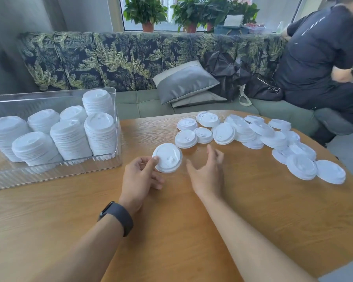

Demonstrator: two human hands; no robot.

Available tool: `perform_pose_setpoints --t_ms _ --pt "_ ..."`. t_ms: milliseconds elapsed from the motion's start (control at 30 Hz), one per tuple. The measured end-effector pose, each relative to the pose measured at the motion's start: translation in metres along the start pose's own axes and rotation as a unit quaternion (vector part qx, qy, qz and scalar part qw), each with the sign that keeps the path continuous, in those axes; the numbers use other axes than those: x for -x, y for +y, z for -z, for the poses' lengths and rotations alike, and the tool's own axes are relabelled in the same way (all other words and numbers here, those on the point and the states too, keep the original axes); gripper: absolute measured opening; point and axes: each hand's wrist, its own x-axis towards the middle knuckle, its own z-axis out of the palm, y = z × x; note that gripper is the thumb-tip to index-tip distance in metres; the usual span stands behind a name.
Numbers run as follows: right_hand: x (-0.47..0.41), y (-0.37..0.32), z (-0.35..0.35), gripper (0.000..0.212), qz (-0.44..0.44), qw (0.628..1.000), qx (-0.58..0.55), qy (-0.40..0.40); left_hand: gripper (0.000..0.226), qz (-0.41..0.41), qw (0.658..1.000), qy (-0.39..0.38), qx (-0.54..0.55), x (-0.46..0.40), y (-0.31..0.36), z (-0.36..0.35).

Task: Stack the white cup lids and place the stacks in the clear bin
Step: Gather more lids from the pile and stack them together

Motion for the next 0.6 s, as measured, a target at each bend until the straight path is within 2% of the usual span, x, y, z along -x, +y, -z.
perform_pose_setpoints --t_ms 133,267,367,600 --pt "-0.026 -0.005 -0.011 0.102 0.021 0.997 0.067 0.009 0.026 -0.01 1.0 0.007 0.011 -0.025 -0.004 -0.006" --pt "-0.047 -0.008 -0.02 0.111 0.035 0.992 0.125 -0.006 0.026 -0.009 1.0 0.009 0.022 -0.041 -0.003 -0.011" --pt "-0.058 -0.008 -0.025 0.109 0.043 0.988 0.147 -0.005 0.024 -0.014 0.999 0.022 0.033 -0.048 -0.003 -0.015" --pt "-0.074 -0.011 -0.036 0.088 0.064 0.985 0.158 -0.007 0.017 -0.014 0.998 0.03 0.05 -0.052 -0.002 -0.017"
